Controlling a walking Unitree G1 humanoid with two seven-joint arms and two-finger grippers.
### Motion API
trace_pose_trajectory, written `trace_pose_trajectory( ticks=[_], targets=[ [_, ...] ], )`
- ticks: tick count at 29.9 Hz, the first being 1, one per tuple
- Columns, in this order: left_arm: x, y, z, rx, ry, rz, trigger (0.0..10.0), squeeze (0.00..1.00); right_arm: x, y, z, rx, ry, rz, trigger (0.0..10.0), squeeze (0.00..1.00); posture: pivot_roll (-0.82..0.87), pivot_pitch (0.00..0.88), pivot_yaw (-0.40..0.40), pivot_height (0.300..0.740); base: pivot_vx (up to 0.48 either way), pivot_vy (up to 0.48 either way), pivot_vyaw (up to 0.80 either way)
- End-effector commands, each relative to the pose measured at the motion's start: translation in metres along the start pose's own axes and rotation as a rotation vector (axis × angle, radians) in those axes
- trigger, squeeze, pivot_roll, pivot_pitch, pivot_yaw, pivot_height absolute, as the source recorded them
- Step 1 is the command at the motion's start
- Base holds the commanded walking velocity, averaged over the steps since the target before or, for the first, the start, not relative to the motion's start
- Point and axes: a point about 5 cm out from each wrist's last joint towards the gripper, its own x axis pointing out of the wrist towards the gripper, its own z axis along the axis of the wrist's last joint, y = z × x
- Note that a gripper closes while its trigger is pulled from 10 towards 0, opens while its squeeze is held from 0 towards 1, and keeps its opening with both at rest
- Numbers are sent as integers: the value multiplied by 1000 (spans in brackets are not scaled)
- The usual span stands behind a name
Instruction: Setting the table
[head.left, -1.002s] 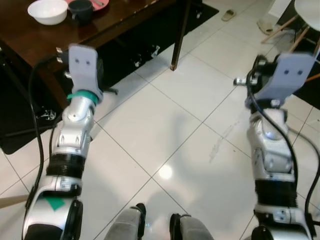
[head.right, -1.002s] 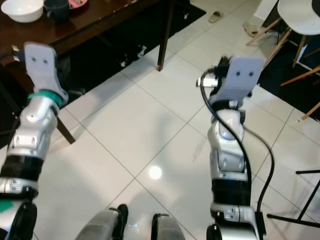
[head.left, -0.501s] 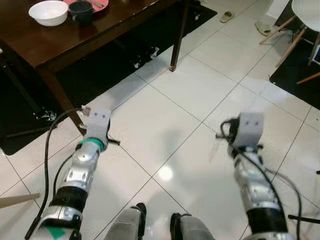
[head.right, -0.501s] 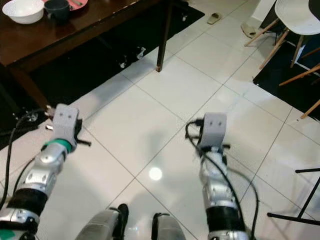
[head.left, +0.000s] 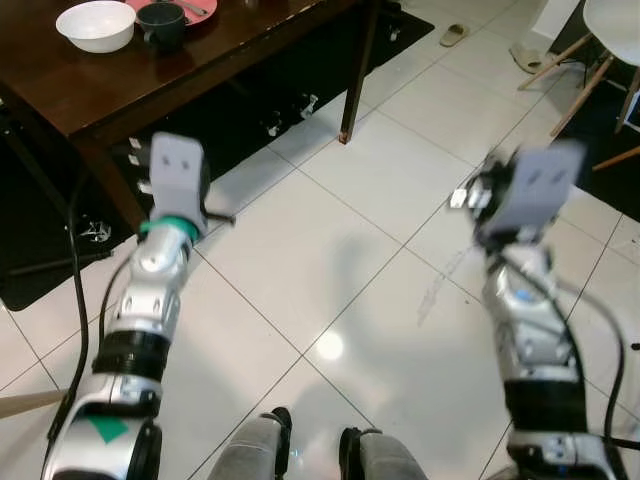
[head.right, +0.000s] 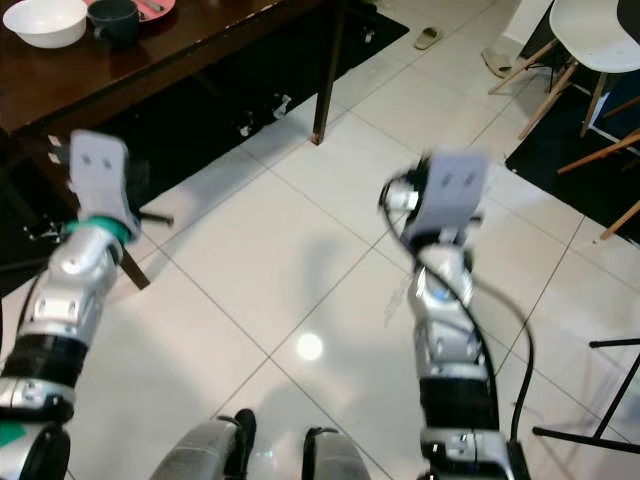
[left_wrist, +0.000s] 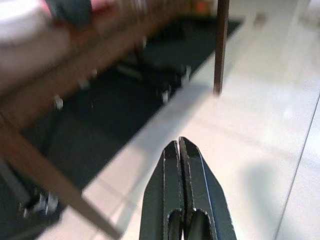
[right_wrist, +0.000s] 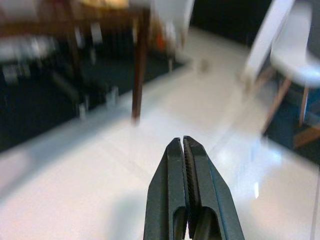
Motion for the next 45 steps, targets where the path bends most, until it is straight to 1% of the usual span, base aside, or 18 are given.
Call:
trace_pose_trajectory(
  ticks=[1,5,6,7,8,9,11,14,15,16,17,20,23,25,27,28,31,45],
  targets=[
    [-4,-5,-9,10,35,-23,10000,0,-4,-1,-10,-3,33,-6,10000,0,78,87,36,740,0,0,0],
    [-11,-9,-26,7,97,-43,10000,0,-14,2,-31,-1,120,7,10000,0,78,87,36,740,0,0,0],
    [-17,-13,-41,8,158,-62,10000,0,-20,4,-45,-3,181,20,10000,0,76,83,39,740,0,0,0],
    [-17,-13,-41,8,158,-62,10000,0,-20,4,-45,-3,181,20,10000,0,76,83,39,740,0,0,0],
    [-23,-15,-55,1,217,-70,10000,0,-25,5,-53,-10,216,28,10000,0,75,83,40,740,0,0,0],
    [-27,-15,-66,-4,265,-69,10000,0,-26,5,-54,-10,222,30,10000,0,74,83,39,740,0,0,0],
    [-26,-13,-65,-15,271,-57,10000,0,-21,4,-46,-22,185,25,10000,0,72,84,40,740,0,0,0],
    [-15,-7,-44,-22,191,-33,10000,0,-6,2,-11,-28,40,17,10000,0,79,84,37,740,0,0,0],
    [-15,-7,-44,-22,191,-33,10000,0,-6,2,-11,-28,40,17,10000,0,79,84,37,740,0,0,0],
    [-9,-5,-29,-19,136,-28,10000,0,0,2,7,-19,-28,18,10000,0,77,85,37,740,0,0,0],
    [-9,-5,-29,-19,136,-28,10000,0,0,2,7,-19,-28,18,10000,0,77,85,37,740,0,0,0],
    [5,-2,11,-22,-14,-16,10000,0,10,2,53,21,-196,15,10000,0,78,85,36,740,0,0,0],
    [7,-3,22,0,-63,-25,10000,0,12,2,62,28,-223,16,10000,0,76,87,34,740,0,0,0],
    [7,-5,23,14,-71,-33,10000,0,12,2,59,26,-214,18,10000,0,76,87,34,740,0,0,0],
    [3,-10,12,18,-41,-54,10000,0,8,2,34,44,-121,1,10000,0,72,92,33,740,0,0,0],
    [3,-10,12,18,-41,-54,10000,0,8,2,34,44,-121,1,10000,0,72,92,33,740,0,0,0],
    [-5,-17,0,12,-6,-90,10000,0,-4,0,0,41,-2,-32,10000,0,75,96,31,740,0,0,0],
    [-5,-22,3,24,-37,-104,10000,0,-7,1,-4,50,19,-31,10000,0,69,102,36,740,0,0,0]
  ],
)
